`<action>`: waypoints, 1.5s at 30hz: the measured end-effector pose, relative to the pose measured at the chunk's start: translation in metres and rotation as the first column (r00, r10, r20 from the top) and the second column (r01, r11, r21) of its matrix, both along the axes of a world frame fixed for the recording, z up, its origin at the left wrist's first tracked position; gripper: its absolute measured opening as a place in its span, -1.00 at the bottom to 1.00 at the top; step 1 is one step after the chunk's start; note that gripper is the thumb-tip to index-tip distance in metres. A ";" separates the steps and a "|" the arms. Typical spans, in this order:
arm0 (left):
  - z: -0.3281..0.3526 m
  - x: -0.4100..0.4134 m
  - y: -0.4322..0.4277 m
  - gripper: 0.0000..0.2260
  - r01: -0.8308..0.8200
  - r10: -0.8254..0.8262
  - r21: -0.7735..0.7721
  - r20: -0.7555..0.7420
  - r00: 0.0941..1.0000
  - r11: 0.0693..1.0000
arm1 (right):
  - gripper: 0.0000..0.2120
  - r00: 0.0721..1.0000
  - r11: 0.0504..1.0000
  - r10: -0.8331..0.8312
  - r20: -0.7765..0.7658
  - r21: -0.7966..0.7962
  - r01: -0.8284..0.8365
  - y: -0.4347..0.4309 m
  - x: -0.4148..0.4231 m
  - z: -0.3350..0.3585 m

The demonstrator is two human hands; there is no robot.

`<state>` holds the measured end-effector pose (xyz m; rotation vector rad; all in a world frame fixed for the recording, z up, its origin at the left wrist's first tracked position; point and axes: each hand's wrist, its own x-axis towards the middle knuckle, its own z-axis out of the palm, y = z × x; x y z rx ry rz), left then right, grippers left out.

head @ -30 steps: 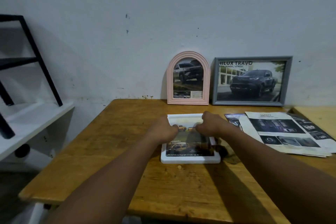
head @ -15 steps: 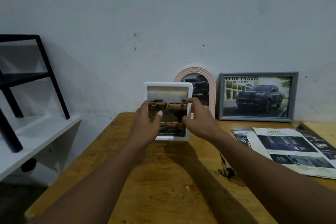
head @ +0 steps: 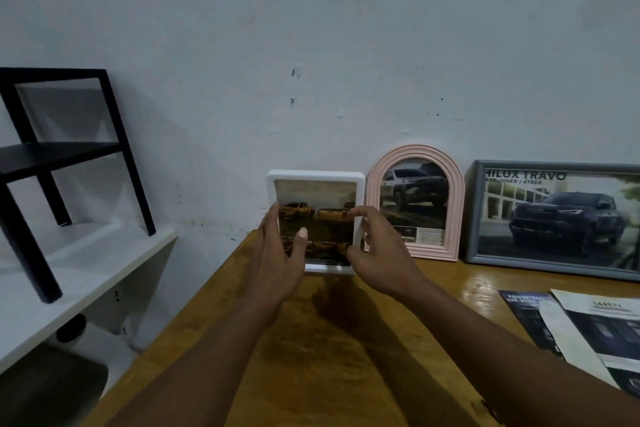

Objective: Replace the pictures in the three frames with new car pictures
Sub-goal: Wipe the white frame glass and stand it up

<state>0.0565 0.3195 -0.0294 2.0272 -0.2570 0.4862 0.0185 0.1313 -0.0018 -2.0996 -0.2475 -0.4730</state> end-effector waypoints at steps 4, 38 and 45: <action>0.000 0.033 0.005 -0.37 0.002 -0.002 0.017 -0.020 1.000 1.000 | -0.43 1.000 0.999 -0.001 0.031 -0.053 0.003 0.005 0.028 0.002; 0.023 0.133 -0.017 -0.40 0.154 -0.091 0.147 -0.365 0.926 0.977 | -0.44 0.964 0.999 -0.037 -0.264 -0.038 0.028 -0.003 0.112 0.011; 0.026 0.115 -0.014 -0.37 0.154 -0.081 0.182 -0.356 0.931 0.971 | -0.53 0.961 0.988 -0.132 -0.242 -0.113 0.107 -0.009 0.103 0.014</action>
